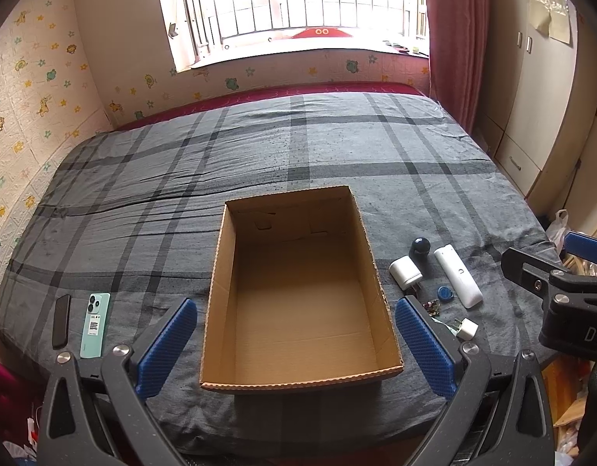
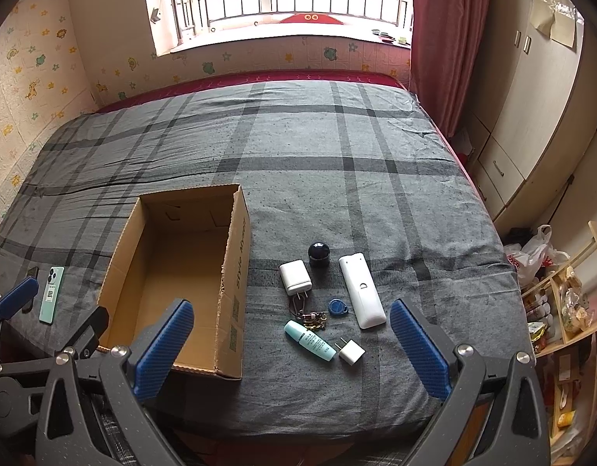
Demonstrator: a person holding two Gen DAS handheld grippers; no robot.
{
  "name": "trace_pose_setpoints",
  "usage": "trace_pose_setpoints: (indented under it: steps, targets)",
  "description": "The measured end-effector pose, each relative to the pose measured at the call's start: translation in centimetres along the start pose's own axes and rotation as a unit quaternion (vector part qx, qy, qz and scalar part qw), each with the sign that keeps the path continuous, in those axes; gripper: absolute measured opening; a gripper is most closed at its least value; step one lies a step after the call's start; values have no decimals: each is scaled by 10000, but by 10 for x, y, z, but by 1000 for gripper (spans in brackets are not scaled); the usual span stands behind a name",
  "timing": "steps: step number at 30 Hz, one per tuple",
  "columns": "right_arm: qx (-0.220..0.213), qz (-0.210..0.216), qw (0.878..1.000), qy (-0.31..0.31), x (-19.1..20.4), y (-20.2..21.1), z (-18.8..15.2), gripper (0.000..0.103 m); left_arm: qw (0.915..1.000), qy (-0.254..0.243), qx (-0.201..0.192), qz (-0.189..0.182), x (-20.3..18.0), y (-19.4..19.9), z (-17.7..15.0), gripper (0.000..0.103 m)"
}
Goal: Organize rigid objects
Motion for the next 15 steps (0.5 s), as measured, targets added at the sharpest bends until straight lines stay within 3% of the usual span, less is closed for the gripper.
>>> trace_pose_setpoints:
  steps: [15]
  targets:
    - [17, -2, 10000, -33, 0, -3, 2, 103, 10000, -10, 13, -2, -1, -2, 1, 103]
Point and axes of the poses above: each gripper's, at about its wrist camera, not at the fingertips, and y roughly against the way its jaws point, x to its left, z to its top, the point moved 3 cm from there along -y, roughly the way its jaws point, and after that the axes turned 8 degrees about x, right-handed, at the moved point
